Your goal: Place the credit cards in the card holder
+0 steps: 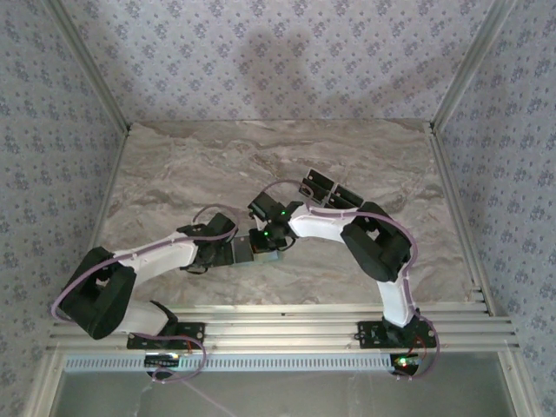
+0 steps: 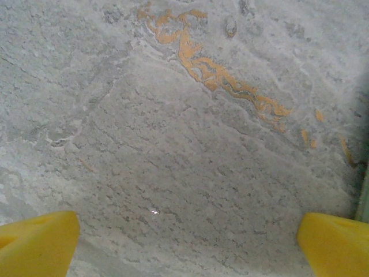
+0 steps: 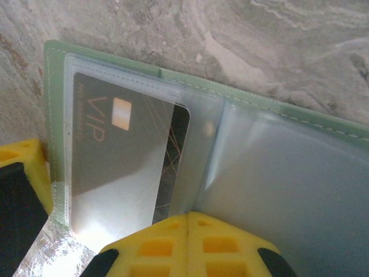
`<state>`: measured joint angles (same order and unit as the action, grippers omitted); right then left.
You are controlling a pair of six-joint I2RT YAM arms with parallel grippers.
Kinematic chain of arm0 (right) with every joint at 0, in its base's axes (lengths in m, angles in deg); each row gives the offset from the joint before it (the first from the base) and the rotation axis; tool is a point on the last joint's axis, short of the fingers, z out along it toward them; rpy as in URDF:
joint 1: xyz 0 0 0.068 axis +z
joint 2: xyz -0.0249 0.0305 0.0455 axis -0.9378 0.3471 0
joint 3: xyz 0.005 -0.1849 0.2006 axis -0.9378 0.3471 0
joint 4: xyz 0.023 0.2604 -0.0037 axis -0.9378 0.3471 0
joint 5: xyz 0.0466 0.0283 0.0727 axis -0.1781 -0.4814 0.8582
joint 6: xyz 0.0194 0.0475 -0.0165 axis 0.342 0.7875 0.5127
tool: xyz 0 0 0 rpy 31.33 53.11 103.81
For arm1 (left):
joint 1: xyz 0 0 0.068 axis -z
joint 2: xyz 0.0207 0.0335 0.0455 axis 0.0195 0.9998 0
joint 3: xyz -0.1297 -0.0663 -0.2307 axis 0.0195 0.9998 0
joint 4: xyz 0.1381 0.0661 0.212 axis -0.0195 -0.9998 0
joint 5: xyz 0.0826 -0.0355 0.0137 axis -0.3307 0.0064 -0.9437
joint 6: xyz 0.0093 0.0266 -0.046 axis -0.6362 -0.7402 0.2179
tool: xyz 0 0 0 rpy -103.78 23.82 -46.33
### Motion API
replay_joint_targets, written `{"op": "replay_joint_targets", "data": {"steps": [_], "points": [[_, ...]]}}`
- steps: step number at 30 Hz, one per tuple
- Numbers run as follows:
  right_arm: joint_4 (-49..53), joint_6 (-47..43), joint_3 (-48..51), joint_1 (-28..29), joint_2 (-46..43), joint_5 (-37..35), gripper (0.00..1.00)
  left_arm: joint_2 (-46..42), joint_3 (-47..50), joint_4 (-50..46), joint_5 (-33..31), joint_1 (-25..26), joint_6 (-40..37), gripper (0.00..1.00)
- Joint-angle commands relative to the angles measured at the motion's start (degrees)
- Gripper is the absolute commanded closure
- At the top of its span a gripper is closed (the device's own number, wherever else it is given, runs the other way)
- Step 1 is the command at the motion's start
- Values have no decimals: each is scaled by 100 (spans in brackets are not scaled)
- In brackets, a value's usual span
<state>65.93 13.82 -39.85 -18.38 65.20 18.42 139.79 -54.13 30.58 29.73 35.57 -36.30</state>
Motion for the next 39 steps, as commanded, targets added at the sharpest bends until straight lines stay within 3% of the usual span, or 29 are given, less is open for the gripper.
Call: {"op": "replay_joint_targets", "data": {"steps": [1, 20, 25, 31, 39], "points": [[194, -133, -167, 118, 171, -50, 94, 183, -25, 190, 68, -51, -7, 0], [820, -594, -744, 424, 400, -483, 94, 196, 1, 227, 130, -56, -8, 0], [799, -578, -660, 390, 96, -389, 93, 131, -70, 121, 67, -50, -35, 0], [810, -574, -441, 172, -649, -368, 67, -407, -239, -259, -72, -115, -97, 0], [743, -732, -238, -188, -675, -316, 53, -926, -504, -603, -31, -213, -140, 0]]}}
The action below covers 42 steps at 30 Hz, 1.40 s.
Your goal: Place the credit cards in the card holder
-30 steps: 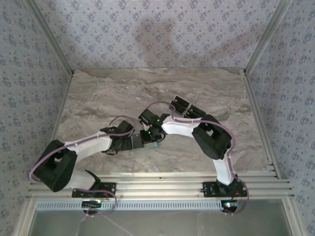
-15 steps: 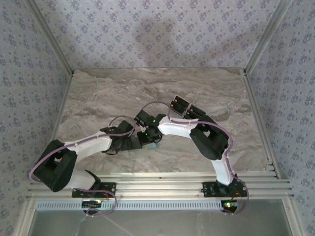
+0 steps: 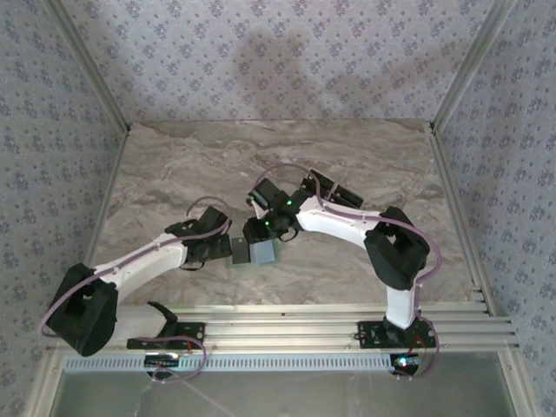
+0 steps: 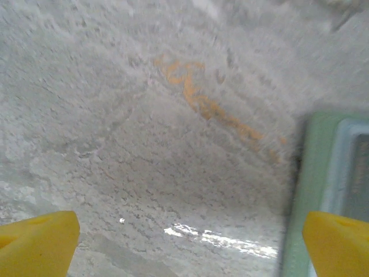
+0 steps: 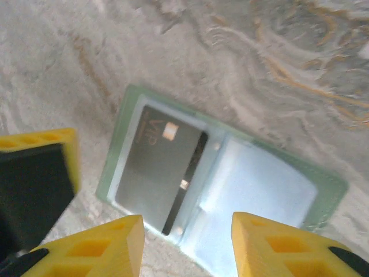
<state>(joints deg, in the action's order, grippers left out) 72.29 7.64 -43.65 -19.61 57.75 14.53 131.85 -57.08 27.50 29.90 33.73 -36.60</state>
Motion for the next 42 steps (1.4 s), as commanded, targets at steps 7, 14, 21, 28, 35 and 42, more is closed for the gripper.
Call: {"op": "replay_joint_targets", "data": {"steps": [7, 14, 21, 28, 35, 42], "points": [[17, -180, 153, -166, 322, 136, 53, -197, -293, -297, 84, -34, -73, 0], [-67, -186, 181, -211, 528, 185, 53, -135, -251, -232, 179, -31, -45, 0], [-167, -126, 427, -238, 574, 111, 49, -83, -215, -126, 268, 21, -66, 0], [-369, 95, 646, -230, 679, 236, 47, -38, -180, 123, 325, 288, -44, 0], [-797, 536, 833, -231, 697, 663, 46, -114, 11, 490, 221, 875, 152, 0], [-1004, 741, 893, -225, 793, 806, 46, -524, 427, 1018, 196, 1334, 340, 0]]}}
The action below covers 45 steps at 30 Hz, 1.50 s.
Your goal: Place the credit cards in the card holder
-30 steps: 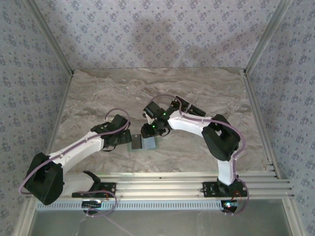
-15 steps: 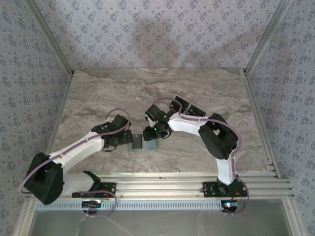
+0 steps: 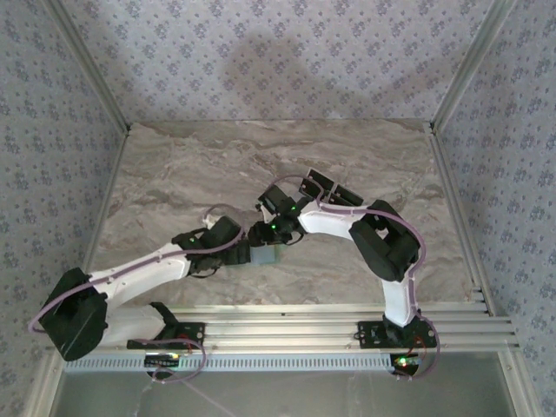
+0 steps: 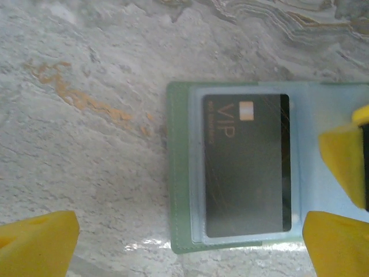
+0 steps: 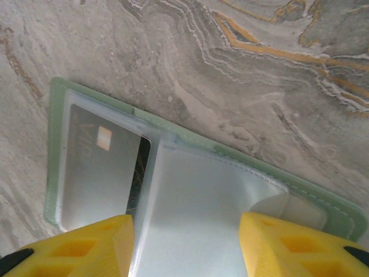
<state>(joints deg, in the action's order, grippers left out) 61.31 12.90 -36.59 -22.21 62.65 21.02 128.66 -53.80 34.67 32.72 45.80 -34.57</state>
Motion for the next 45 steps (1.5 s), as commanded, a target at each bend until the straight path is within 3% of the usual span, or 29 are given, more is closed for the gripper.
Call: {"op": "replay_joint_targets", "data": {"steps": [1, 13, 31, 45], "points": [[80, 225, 200, 35, 304, 156, 46, -240, 143, 374, -82, 186, 114, 0], [-28, 300, 262, 49, 331, 175, 46, -229, 412, 1314, -99, 661, -135, 0], [2, 300, 262, 45, 279, 167, 46, 923, -67, 1258, -678, 731, -223, 0], [50, 300, 218, -9, 49, 252, 46, 1287, 151, 1154, -910, 731, 54, 0]]}}
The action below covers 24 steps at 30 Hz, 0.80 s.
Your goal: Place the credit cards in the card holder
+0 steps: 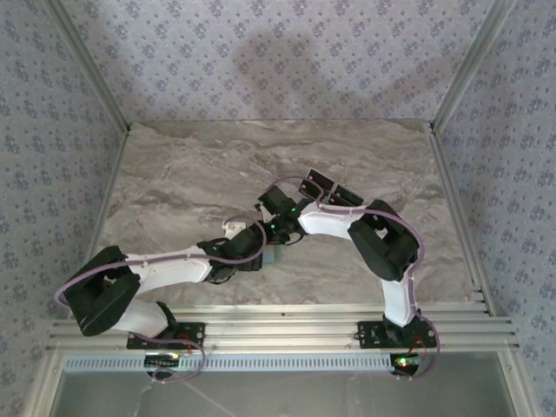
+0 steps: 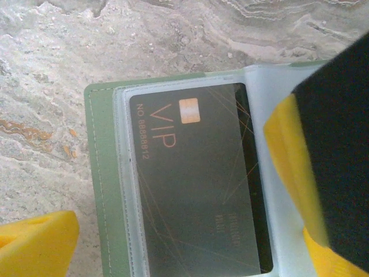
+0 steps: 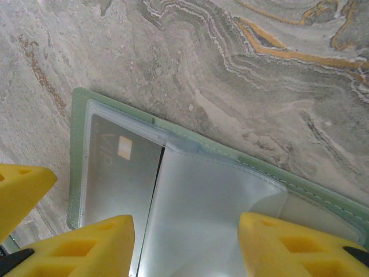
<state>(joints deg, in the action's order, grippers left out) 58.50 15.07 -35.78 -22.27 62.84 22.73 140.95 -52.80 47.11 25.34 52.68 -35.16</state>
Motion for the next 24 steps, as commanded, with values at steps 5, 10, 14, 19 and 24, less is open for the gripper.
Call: {"op": "replay_joint_targets", "data": {"steps": [5, 10, 14, 19, 24], "points": [[388, 83, 115, -38, -297, 49, 46, 116, 128, -73, -175, 43, 198, 0], [405, 243, 181, -50, -647, -31, 46, 105, 176, -70, -172, 43, 230, 0], [369, 316, 449, -53, -802, -91, 46, 90, 199, -73, -179, 43, 248, 0], [231, 421, 623, 0, -792, -100, 46, 89, 215, -44, -176, 43, 258, 0], [115, 505, 713, 74, -653, -95, 46, 90, 216, -42, -185, 43, 249, 0]]}}
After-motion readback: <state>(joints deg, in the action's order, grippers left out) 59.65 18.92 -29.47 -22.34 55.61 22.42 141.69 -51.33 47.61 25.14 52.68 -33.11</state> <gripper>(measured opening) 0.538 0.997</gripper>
